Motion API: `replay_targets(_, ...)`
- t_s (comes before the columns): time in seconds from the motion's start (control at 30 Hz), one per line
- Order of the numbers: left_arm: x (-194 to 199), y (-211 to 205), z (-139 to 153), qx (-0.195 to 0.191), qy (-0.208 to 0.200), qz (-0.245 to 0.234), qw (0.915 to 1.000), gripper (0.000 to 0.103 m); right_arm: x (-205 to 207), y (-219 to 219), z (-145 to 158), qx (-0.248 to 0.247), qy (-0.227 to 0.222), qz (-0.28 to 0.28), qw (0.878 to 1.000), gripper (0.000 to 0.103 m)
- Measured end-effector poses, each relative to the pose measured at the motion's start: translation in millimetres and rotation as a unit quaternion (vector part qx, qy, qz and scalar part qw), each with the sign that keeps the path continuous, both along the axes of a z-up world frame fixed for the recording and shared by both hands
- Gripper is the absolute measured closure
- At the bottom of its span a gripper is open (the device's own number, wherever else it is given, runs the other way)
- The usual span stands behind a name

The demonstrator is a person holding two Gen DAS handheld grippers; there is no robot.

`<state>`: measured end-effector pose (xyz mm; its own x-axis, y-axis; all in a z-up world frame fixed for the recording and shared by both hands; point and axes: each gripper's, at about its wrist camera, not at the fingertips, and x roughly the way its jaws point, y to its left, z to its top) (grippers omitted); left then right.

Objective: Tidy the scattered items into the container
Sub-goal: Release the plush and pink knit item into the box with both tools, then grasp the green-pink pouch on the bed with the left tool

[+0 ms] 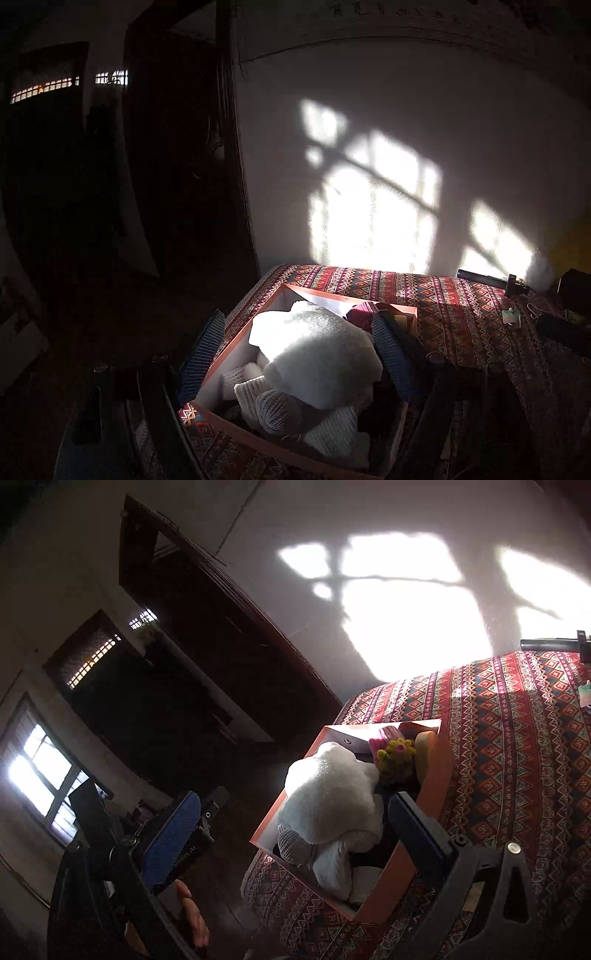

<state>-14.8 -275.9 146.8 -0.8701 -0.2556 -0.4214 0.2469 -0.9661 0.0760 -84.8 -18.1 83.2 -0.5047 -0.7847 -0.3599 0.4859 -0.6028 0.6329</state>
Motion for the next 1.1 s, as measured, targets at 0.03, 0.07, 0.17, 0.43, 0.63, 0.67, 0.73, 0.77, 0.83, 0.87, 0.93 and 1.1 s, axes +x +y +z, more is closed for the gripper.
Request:
replay_targets(0.03, 7.4, 13.6, 10.0, -0.005, 0.013, -0.01, 0.9998, 0.011, 8.7, 13.1, 8.0, -0.007, 0.007, -0.007, 1.0, 0.001)
replay_targets(0.07, 15.7, 27.8, 18.9, -0.009, 0.027, -0.02, 0.9994, 0.004, 16.7, 25.8, 15.9, -0.013, 0.014, -0.015, 1.0, 0.001)
replay_targets(0.17, 35.6, 72.8, 46.1, -0.015, 0.053, -0.062, 0.9966, 0.0, 36.1, 67.4, 33.5, -0.033, 0.027, -0.04, 0.998, 0.001)
replay_targets(0.43, -23.3, 179.0, 39.7, 0.17, -0.056, -0.265, 0.9474, 0.0, 48.5, 217.7, 23.7, -0.09, 0.028, -0.161, 0.982, 0.001)
replay_targets(0.63, -145.2, 268.6, -46.2, 0.271, -0.195, -0.307, 0.8914, 0.0, -7.9, 306.2, -49.7, -0.107, -0.053, -0.221, 0.968, 0.002)
replay_targets(0.67, -165.3, 285.0, -60.8, 0.29, -0.214, -0.307, 0.881, 0.0, -25.5, 315.4, -64.9, -0.107, -0.071, -0.226, 0.966, 0.003)
replay_targets(0.73, -208.6, 307.9, -92.1, 0.32, -0.239, -0.298, 0.8668, 0.0, -67.9, 335.7, -97.6, -0.111, -0.115, -0.235, 0.959, 0.012)
replay_targets(0.77, -232.3, 318.3, -110.7, 0.337, -0.25, -0.291, 0.8596, 0.0, -93.7, 341.0, -116.0, -0.114, -0.136, -0.237, 0.955, 0.015)
replay_targets(0.83, -280.7, 333.2, -154.0, 0.379, -0.276, -0.277, 0.8387, 0.0, -148.8, 349.5, -162.4, -0.125, -0.188, -0.239, 0.944, 0.026)
replay_targets(0.87, -304.1, 340.0, -179.3, 0.403, -0.289, -0.268, 0.8259, 0.0, -176.1, 351.8, -186.2, -0.136, -0.212, -0.238, 0.938, 0.028)
replay_targets(0.93, -348.8, 352.5, -226.6, 0.444, -0.313, -0.243, 0.804, 0.0, -227.9, 352.6, -231.1, -0.149, -0.253, -0.238, 0.926, 0.039)
replay_targets(1.1, -431.2, 382.6, -318.4, 0.518, -0.336, -0.206, 0.7591, 0.001, -317.7, 347.5, -303.5, -0.168, -0.281, -0.248, 0.912, 0.067)
